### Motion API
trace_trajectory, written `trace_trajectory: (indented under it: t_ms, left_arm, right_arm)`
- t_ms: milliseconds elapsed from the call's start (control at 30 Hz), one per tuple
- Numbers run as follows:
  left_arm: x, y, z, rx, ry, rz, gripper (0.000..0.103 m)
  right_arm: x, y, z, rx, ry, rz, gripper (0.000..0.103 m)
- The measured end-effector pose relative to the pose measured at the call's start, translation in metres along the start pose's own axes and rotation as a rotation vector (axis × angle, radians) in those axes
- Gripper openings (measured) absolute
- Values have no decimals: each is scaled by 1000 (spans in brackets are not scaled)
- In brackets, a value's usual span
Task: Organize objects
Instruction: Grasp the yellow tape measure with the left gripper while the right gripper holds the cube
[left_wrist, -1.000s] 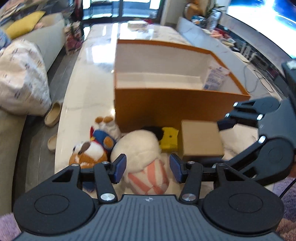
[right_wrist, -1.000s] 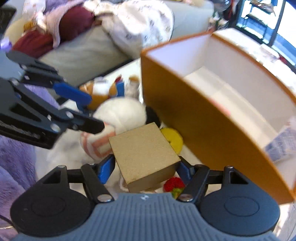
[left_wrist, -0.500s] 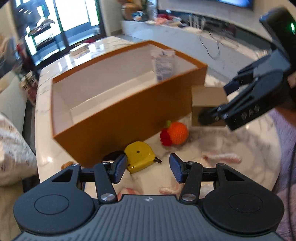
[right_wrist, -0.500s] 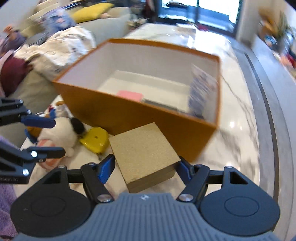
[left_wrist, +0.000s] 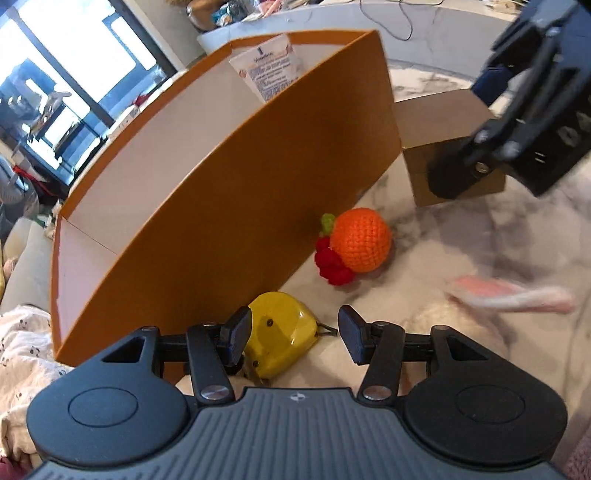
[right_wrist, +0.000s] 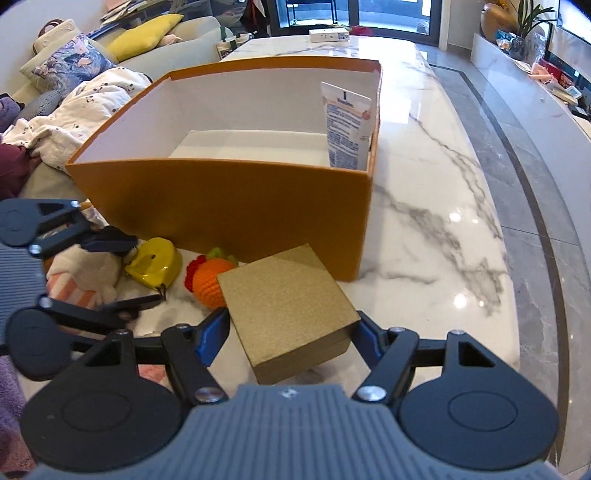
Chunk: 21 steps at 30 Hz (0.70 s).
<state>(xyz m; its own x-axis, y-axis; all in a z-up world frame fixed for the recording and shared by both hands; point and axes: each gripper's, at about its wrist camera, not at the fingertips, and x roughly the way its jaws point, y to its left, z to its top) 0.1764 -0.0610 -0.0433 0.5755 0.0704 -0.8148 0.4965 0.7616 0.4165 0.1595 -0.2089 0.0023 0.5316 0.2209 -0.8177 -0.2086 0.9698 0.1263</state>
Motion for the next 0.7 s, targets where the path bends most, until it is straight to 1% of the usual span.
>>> trace_trajectory:
  t_ms: [67, 100, 200, 300, 367, 433, 500, 600, 667, 700]
  left_arm:
    - [7, 6, 4, -69, 37, 37, 65]
    - [9, 12, 5, -118, 50, 32, 66]
    - [18, 30, 9, -304, 121, -28, 67]
    - [29, 46, 12, -440, 200, -59, 67]
    - [36, 55, 14, -509, 246, -86, 67]
    - [43, 60, 13, -558, 281, -114, 70]
    - [46, 64, 11, -593, 287, -133, 70]
    - [47, 64, 10, -596, 282, -131, 70]
    - [46, 63, 7, -599, 265, -134, 64]
    - [46, 63, 7, -597, 259, -138, 63]
  right_arm:
    - [0, 0, 0, 2, -2, 10, 73]
    - [1, 0, -1, 1, -3, 14, 72]
    - [2, -1, 1, 1, -4, 22, 73]
    - [4, -3, 1, 4, -10, 31, 73]
    - [5, -4, 2, 8, -12, 36, 73]
    - [7, -4, 3, 11, -11, 39, 72]
    - [9, -2, 2, -6, -7, 21, 72]
    - [14, 3, -1, -54, 1, -34, 73]
    - [18, 3, -4, -65, 13, -48, 73]
    - [21, 2, -5, -61, 25, -46, 73]
